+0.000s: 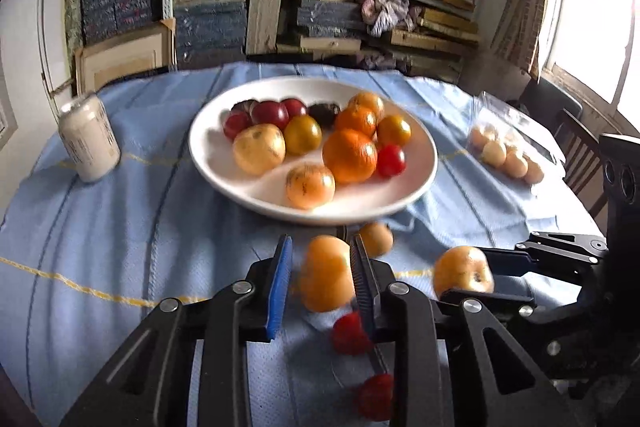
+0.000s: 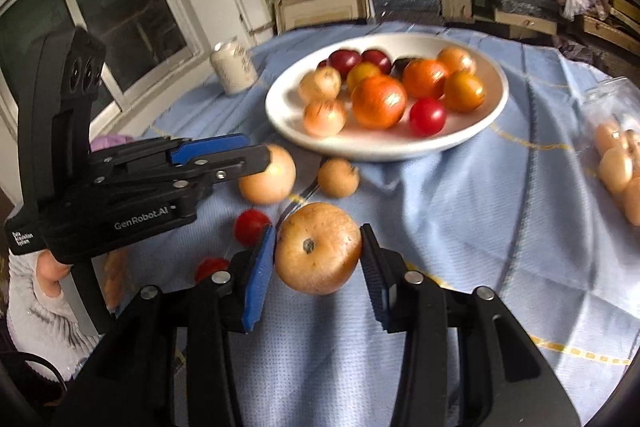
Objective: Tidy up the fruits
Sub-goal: 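Close the left tool on the orange fruit and lift it while the right tool holds the pale fruit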
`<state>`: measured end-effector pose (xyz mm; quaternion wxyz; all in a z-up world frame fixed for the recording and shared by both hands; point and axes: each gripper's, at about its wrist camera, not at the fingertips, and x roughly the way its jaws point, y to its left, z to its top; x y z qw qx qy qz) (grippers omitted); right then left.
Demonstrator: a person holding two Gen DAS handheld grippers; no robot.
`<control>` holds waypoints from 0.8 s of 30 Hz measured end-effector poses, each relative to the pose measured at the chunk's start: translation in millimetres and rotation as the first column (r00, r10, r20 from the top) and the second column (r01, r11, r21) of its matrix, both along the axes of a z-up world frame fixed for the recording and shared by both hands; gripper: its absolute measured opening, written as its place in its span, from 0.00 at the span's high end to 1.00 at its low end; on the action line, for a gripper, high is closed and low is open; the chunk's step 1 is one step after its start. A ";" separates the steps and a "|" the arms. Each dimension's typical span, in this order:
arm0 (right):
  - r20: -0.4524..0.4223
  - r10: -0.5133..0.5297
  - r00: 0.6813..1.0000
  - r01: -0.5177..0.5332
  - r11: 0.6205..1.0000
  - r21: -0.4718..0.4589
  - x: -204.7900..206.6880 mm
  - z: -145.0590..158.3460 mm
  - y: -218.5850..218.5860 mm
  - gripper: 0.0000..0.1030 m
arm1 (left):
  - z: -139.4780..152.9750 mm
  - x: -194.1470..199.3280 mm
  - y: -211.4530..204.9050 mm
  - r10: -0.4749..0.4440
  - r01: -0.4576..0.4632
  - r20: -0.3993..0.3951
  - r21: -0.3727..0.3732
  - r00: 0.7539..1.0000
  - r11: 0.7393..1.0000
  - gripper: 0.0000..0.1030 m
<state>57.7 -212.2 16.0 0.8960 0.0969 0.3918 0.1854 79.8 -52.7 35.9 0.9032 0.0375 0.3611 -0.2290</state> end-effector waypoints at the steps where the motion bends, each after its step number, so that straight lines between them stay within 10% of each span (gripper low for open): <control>1: 0.005 -0.008 1.000 0.008 1.000 0.005 -0.5 1.9 -3.1 0.60 | 2.0 1.0 -0.1 0.001 -0.001 0.001 -0.002 1.000 1.000 0.71; 24: 0.024 -0.099 0.995 0.097 0.993 0.072 -8.8 13.3 -42.8 0.60 | -20.5 -10.3 -53.3 -0.107 0.106 0.001 0.090 0.994 0.990 0.67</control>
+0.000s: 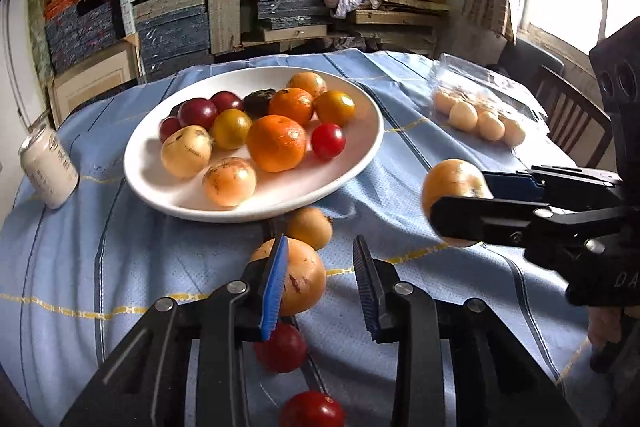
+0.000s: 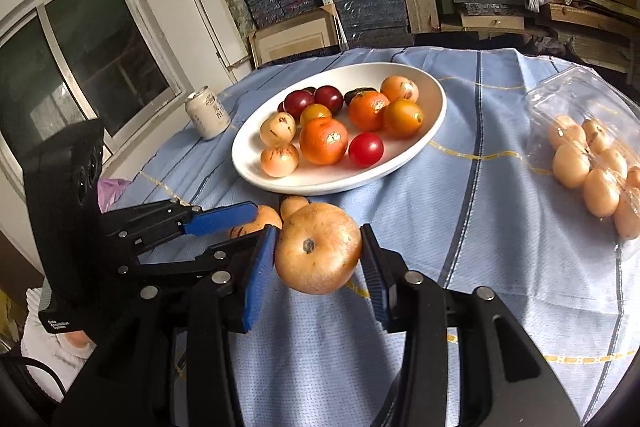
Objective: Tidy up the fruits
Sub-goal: 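Close the left tool on the orange fruit and lift it while the right tool holds the pale fruit, then lower the orange fruit onto the plate with the left tool while the right tool releases the pale fruit there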
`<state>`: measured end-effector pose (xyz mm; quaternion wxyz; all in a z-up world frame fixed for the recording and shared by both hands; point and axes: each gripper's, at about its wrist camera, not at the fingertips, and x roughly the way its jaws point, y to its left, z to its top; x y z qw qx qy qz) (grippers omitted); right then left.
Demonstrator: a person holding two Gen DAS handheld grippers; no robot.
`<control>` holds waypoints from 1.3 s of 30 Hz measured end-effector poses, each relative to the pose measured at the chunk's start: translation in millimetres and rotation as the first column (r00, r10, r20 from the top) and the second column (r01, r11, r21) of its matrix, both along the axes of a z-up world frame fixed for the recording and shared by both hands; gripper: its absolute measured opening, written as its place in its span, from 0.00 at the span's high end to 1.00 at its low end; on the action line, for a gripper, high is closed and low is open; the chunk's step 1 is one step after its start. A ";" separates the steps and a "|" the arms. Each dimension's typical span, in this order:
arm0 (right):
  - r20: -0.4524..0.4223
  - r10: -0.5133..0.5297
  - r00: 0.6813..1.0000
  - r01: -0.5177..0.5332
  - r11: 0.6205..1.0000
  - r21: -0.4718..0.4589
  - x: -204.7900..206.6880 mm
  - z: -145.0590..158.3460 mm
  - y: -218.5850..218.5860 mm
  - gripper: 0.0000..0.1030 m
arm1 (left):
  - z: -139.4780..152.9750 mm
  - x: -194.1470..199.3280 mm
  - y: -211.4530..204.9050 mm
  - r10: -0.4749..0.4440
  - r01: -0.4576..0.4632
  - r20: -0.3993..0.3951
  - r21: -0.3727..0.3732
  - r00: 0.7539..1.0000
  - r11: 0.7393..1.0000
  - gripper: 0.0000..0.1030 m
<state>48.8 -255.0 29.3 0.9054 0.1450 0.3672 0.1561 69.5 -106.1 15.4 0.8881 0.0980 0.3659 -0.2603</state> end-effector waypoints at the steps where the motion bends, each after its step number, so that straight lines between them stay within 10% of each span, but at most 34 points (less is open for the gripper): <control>1: 0.000 0.000 1.000 0.000 1.000 0.003 -0.1 0.3 -0.8 0.60 | -0.2 0.4 3.3 0.015 -0.015 0.004 0.001 1.000 1.000 0.67; 6: 0.002 0.003 1.000 -0.003 1.000 0.008 -1.3 2.2 -0.3 0.60 | -3.4 8.9 13.7 0.074 -0.074 -0.008 -0.002 0.997 0.997 0.64; 10: 0.005 0.001 1.000 -0.001 1.000 0.012 -3.3 4.1 -0.8 0.60 | -7.9 2.9 6.5 0.049 -0.050 0.005 0.036 0.999 0.998 0.35; 19: 0.003 0.000 1.000 0.000 1.000 0.015 -3.0 4.0 -1.4 0.60 | -7.5 9.0 17.0 0.094 -0.094 0.002 0.011 0.996 0.995 0.60; 32: 0.004 -0.026 1.000 0.026 0.999 0.021 -3.2 3.2 -3.6 0.60 | -8.2 13.4 34.0 0.130 -0.131 -0.045 -0.032 0.991 0.991 0.68; 39: 0.114 -0.050 0.992 0.059 0.996 -0.072 21.4 55.3 3.3 0.60 | 52.4 41.9 28.9 0.162 -0.159 0.063 -0.054 0.985 0.986 0.69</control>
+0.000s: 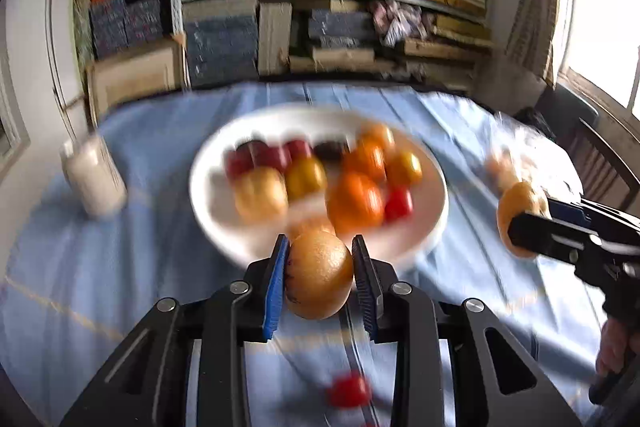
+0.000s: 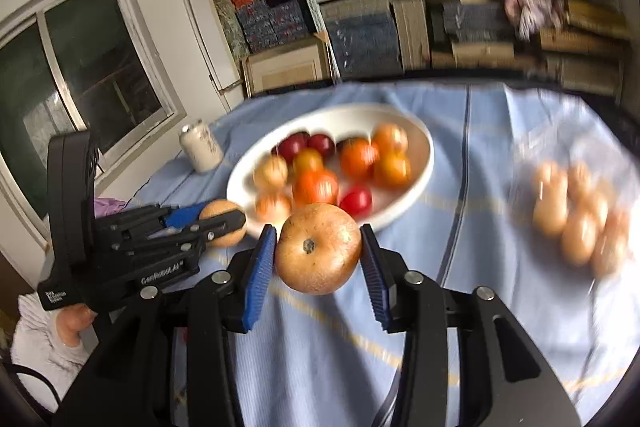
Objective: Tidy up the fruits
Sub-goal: 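Lower the orange fruit onto the plate with the left tool while the right tool releases the pale fruit there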
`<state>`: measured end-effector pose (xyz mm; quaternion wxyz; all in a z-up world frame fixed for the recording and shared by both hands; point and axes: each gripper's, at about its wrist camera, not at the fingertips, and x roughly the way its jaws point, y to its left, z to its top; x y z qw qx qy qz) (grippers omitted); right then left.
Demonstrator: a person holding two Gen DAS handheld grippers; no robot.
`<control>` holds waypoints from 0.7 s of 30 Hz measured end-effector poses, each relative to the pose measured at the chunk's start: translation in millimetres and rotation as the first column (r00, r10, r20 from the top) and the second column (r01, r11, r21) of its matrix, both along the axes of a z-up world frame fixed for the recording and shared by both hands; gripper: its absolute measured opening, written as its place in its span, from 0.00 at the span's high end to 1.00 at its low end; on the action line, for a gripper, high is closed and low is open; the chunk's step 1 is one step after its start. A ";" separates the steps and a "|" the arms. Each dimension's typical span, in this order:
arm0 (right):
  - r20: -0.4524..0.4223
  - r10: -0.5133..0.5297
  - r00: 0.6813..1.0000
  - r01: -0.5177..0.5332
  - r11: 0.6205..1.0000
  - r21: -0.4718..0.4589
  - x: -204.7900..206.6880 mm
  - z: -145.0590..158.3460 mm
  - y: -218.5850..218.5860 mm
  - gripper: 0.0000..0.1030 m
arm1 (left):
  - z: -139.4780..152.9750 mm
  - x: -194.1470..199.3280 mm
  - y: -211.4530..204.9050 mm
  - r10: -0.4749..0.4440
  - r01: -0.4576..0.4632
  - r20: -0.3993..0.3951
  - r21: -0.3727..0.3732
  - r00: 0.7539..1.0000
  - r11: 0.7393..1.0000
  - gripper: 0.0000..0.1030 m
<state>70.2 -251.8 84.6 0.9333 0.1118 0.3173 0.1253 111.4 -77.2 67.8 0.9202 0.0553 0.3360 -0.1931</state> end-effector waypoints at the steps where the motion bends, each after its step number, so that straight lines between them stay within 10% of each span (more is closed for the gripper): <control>1: 0.017 -0.003 1.000 0.004 1.000 -0.018 9.6 12.0 1.6 0.60 | 9.7 6.8 -1.1 0.007 -0.007 0.016 -0.002 1.000 1.000 0.69; 7: 0.028 -0.065 0.998 0.066 0.995 -0.069 87.7 36.9 3.4 0.60 | 42.7 63.6 -2.2 0.087 -0.085 0.040 -0.028 0.995 0.996 0.69; 21: -0.141 -0.075 0.987 0.053 0.987 -0.152 207.1 -50.5 25.8 0.59 | -17.2 140.9 4.9 0.164 -0.164 -0.031 0.017 0.986 0.986 0.69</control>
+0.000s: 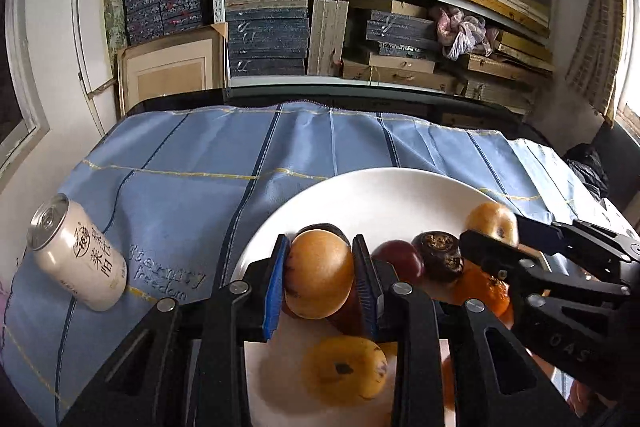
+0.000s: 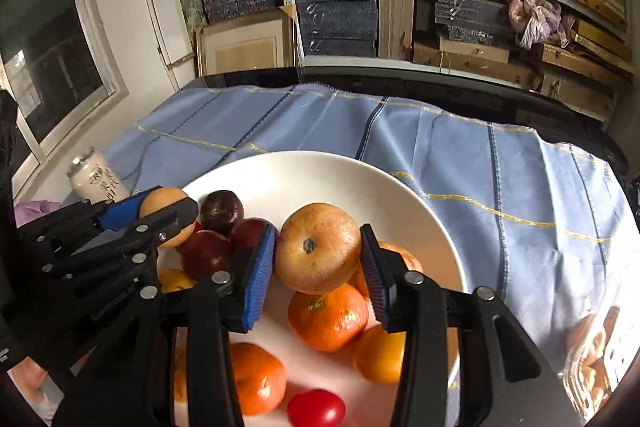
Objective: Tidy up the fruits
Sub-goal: 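Lower the orange fruit onto the plate with the left tool while the right tool releases the pale fruit there, then withdraw both open tools from the plate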
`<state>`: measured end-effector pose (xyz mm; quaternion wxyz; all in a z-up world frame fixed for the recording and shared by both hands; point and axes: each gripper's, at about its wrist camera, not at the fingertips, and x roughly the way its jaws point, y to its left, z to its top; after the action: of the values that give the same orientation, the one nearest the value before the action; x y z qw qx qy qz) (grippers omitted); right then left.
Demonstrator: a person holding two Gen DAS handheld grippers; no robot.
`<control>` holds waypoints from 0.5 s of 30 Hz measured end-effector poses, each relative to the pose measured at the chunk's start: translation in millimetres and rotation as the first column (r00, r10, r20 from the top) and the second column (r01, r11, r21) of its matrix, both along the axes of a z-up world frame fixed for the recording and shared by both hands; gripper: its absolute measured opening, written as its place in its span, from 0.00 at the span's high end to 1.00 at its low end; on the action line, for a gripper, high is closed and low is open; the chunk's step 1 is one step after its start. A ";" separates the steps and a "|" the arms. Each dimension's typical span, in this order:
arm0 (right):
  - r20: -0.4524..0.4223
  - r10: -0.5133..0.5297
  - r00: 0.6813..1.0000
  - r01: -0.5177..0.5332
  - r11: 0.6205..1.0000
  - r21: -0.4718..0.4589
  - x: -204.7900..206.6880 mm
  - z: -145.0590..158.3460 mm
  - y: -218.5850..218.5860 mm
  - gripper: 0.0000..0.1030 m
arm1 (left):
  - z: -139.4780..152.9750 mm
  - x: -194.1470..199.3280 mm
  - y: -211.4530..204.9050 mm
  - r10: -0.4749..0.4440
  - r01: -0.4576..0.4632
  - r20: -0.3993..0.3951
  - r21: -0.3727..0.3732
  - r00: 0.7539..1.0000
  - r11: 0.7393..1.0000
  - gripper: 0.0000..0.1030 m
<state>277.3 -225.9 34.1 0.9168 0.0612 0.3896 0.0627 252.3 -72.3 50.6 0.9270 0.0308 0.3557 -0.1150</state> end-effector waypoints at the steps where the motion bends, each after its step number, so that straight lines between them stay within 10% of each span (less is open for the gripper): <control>1: 0.006 -0.003 1.000 0.003 1.000 -0.005 0.3 -0.7 0.4 0.59 | 0.1 -0.1 -0.7 -0.001 0.001 0.005 0.007 1.000 1.000 0.69; 15: 0.032 -0.029 0.999 0.028 0.999 0.035 -32.4 7.2 -11.3 0.50 | 19.4 -35.3 -4.0 -0.015 0.012 0.094 0.034 0.995 0.999 0.67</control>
<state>245.0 -237.2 41.3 0.9226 0.0815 0.3727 0.0571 217.0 -76.3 70.1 0.9412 0.0541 0.3134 -0.1138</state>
